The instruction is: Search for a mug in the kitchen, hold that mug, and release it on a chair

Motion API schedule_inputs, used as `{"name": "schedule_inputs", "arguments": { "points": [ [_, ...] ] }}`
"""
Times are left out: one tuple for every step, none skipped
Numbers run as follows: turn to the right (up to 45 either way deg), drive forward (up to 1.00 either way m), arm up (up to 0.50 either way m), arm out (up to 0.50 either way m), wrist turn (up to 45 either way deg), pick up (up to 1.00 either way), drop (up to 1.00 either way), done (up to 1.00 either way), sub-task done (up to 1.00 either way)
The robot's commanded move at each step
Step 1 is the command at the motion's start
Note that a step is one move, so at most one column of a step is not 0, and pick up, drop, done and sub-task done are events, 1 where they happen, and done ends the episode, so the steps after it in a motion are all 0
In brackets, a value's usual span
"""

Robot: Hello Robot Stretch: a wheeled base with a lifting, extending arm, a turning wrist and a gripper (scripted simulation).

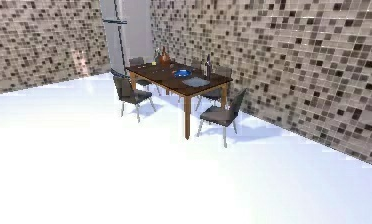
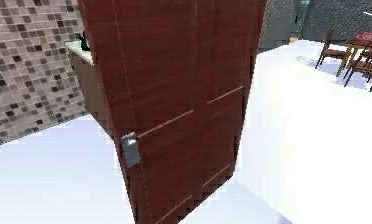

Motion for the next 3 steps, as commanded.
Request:
{"name": "schedule_inputs", "arguments": {
  "points": [
    [0.0,0.50,0.00,0.00,0.0,0.00,0.00,0.00,0.00],
    [45.0,0.00,0.00,0.00,0.0,0.00,0.00,0.00,0.00],
    [9.0,0.00,0.00,0.00,0.0,0.00,0.00,0.00,0.00]
  ]
}}
